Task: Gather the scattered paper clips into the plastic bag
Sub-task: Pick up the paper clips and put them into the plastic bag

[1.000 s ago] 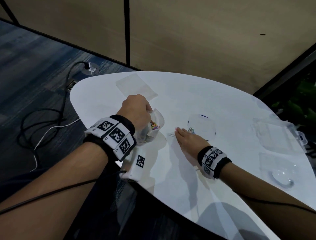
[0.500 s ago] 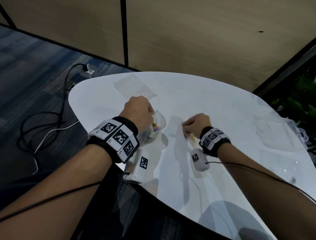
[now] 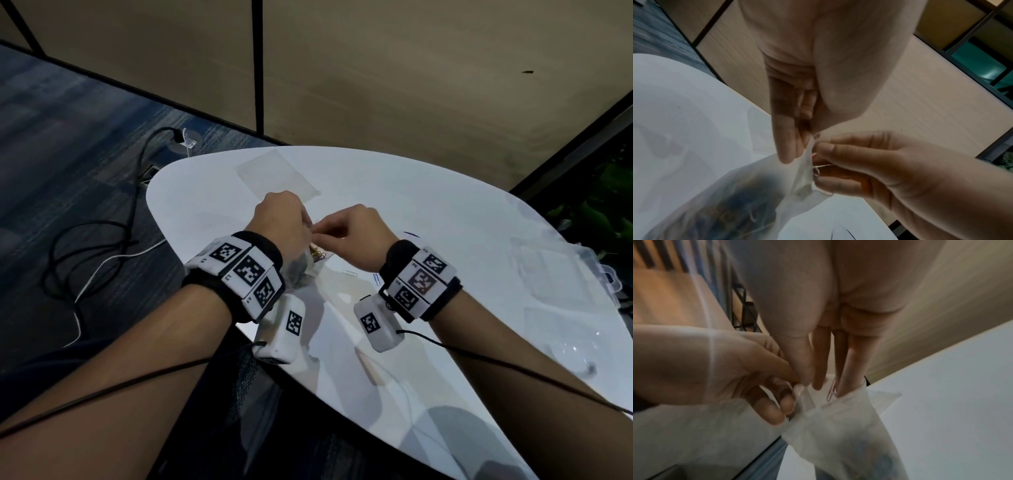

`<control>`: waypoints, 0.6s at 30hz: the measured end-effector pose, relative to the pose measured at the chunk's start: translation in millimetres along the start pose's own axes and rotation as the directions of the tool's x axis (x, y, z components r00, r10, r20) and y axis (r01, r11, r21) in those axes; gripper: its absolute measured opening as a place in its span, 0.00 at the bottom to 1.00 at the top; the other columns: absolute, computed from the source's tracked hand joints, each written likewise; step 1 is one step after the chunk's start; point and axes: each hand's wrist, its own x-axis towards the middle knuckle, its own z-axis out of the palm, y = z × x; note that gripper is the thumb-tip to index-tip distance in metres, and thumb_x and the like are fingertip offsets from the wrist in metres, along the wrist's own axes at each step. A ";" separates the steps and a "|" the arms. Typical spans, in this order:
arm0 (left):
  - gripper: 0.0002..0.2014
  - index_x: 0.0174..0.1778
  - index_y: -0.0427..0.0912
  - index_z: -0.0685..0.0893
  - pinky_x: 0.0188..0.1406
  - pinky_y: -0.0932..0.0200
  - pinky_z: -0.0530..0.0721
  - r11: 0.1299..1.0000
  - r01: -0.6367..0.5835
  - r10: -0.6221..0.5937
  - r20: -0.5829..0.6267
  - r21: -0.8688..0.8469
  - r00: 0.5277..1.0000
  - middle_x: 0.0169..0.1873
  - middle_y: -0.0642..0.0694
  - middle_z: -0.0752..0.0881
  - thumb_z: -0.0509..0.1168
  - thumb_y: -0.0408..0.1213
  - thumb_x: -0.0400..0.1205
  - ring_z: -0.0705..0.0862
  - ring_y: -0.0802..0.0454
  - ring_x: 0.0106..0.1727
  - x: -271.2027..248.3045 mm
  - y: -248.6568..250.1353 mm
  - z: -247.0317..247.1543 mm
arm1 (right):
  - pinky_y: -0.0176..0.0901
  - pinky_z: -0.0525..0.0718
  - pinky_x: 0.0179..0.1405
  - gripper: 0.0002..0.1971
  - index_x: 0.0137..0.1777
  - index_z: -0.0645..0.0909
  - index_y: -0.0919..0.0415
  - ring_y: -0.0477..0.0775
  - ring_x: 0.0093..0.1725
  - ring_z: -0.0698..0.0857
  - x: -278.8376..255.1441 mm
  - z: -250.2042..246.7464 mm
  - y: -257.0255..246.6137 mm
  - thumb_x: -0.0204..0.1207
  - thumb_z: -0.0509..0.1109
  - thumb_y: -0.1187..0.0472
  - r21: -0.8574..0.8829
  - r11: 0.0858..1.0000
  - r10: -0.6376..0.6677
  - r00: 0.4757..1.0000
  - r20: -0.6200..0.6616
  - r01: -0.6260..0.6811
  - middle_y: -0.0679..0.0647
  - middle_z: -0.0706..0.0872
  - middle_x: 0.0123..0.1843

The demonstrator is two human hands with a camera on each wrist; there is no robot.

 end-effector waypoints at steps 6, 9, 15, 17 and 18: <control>0.12 0.53 0.39 0.91 0.55 0.49 0.90 1.000 0.001 0.000 0.021 -0.025 1.000 0.48 0.38 0.91 0.64 0.27 0.80 0.90 0.39 0.50 -0.3 -3.3 -2.8 | 0.50 0.91 0.49 0.07 0.50 0.90 0.60 0.54 0.40 0.91 -0.3 -18.9 36.9 0.79 0.70 0.63 0.044 0.996 0.082 0.984 -0.157 -0.076 0.52 0.92 0.42; 0.12 0.53 0.39 0.90 0.55 0.48 0.90 1.000 0.000 0.000 0.024 -0.028 1.000 0.49 0.38 0.90 0.63 0.27 0.80 0.90 0.38 0.50 -1.0 -3.3 -3.3 | 0.50 0.76 0.72 0.18 0.71 0.81 0.54 0.56 0.70 0.81 -13.0 6.0 77.1 0.84 0.61 0.54 -0.471 0.879 -0.010 0.991 0.132 0.071 0.53 0.82 0.72; 0.12 0.53 0.39 0.90 0.58 0.49 0.89 1.000 -0.001 0.002 0.036 -0.015 0.999 0.50 0.38 0.91 0.64 0.28 0.80 0.90 0.39 0.52 -1.3 -2.6 -3.8 | 0.63 0.52 0.84 0.38 0.86 0.48 0.55 0.63 0.86 0.50 -37.2 21.1 145.2 0.79 0.32 0.38 -0.793 0.537 0.077 0.919 0.386 0.288 0.54 0.48 0.88; 0.12 0.53 0.40 0.91 0.59 0.50 0.88 1.000 0.003 -0.003 0.035 -0.010 0.999 0.50 0.39 0.91 0.64 0.27 0.79 0.90 0.39 0.52 -1.8 -1.7 -2.4 | 0.62 0.49 0.84 0.39 0.86 0.44 0.54 0.62 0.87 0.46 -36.0 4.8 157.5 0.76 0.28 0.39 -0.824 0.547 0.163 0.948 0.274 0.144 0.51 0.44 0.88; 0.13 0.53 0.40 0.91 0.59 0.50 0.88 1.000 0.003 -0.003 0.035 -0.007 0.999 0.50 0.39 0.91 0.64 0.27 0.79 0.90 0.39 0.52 -2.0 -0.8 -1.6 | 0.60 0.51 0.84 0.38 0.86 0.44 0.54 0.61 0.87 0.47 -35.9 -1.0 162.0 0.77 0.28 0.40 -0.811 0.575 0.180 0.951 0.251 0.106 0.51 0.43 0.88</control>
